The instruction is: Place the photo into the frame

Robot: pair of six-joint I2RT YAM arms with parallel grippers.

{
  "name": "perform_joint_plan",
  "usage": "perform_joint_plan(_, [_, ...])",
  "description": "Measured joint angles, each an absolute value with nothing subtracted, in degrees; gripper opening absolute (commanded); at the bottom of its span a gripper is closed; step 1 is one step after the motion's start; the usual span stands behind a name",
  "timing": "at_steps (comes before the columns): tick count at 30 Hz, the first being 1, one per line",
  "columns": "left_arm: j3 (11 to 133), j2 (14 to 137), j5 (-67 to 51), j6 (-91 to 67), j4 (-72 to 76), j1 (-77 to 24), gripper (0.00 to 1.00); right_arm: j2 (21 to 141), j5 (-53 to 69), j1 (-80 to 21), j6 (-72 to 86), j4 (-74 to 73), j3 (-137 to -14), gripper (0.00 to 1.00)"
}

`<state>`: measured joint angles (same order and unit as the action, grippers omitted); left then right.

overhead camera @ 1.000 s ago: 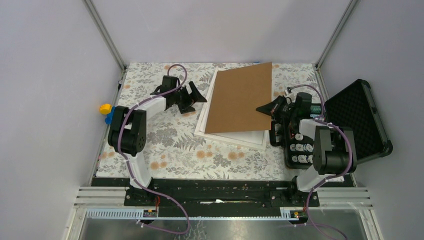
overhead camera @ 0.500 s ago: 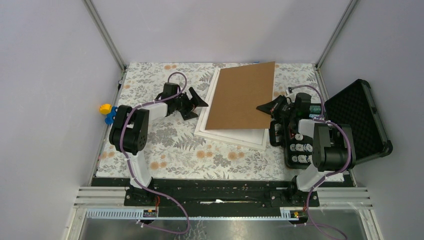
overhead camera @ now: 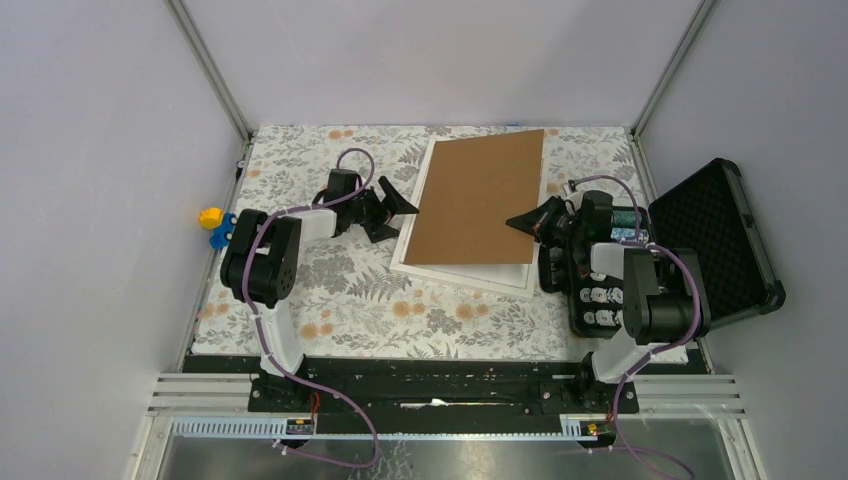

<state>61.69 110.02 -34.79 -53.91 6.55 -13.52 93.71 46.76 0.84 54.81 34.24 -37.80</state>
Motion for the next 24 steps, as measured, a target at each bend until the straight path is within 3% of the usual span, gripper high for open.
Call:
perform_joint_plan(14, [61.2,110.0,-34.5,-53.8,6.6,-13.7,0.99,93.7,42.3,-2.4,56.0,37.1,-36.9,0.0])
perform_joint_plan(20, [61.3,110.0,-34.1,-53.4,6.3,-13.6,0.99,93.0,39.9,-2.9,53.5,33.7,-36.9,0.3])
perform_joint_plan(24, [61.6,109.9,-33.6,-51.6,4.0,-13.8,0.99,92.5,36.4,-3.8,47.0,22.2,-40.7,0.57])
